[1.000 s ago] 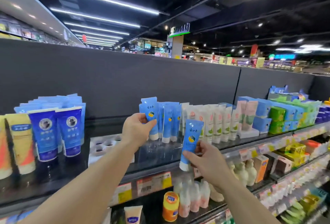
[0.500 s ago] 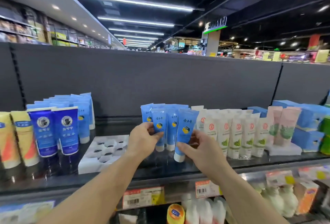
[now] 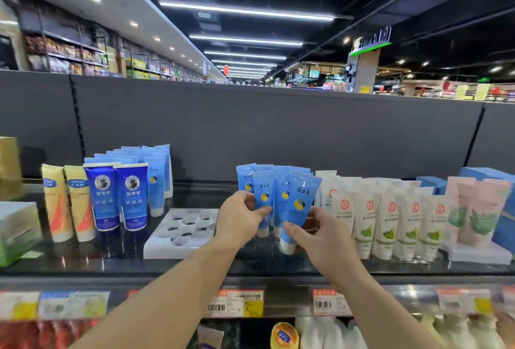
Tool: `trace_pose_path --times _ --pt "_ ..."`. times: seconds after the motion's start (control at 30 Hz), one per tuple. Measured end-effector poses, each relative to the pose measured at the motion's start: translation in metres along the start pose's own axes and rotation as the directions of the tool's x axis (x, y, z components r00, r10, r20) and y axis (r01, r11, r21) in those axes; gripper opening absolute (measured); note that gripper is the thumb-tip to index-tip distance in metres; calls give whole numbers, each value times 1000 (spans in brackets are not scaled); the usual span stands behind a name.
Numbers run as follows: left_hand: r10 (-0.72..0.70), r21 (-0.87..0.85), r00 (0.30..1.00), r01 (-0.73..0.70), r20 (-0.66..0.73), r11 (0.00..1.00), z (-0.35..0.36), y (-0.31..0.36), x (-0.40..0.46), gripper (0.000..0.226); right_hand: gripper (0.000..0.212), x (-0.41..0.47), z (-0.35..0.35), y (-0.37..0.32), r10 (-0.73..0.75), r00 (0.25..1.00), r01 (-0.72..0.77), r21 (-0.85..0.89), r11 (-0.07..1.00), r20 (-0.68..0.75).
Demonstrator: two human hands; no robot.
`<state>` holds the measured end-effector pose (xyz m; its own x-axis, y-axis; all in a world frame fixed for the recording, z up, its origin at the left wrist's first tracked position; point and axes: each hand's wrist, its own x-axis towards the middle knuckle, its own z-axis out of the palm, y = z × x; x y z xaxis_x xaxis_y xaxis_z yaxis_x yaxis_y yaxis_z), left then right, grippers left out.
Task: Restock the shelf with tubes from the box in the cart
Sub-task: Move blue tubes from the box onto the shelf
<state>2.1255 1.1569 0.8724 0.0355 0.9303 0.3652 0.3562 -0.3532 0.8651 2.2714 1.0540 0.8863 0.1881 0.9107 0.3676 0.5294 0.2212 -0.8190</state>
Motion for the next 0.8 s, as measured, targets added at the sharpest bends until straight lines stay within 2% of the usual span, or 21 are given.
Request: trace_pose_path --times 0.2,0.4,0.8 --pt "-19 14 1000 19 -15 1000 4 -2 3 29 21 -1 0 2 9 1000 -9 29 1000 22" --pt "16 -1 994 -16 -105 1000 3 -7 2 25 18 -1 1 8 20 1000 -21 49 999 24" --pt "1 -2 1000 -1 24 1000 7 -7 9 27 22 0 5 10 35 999 -36 53 998 22"
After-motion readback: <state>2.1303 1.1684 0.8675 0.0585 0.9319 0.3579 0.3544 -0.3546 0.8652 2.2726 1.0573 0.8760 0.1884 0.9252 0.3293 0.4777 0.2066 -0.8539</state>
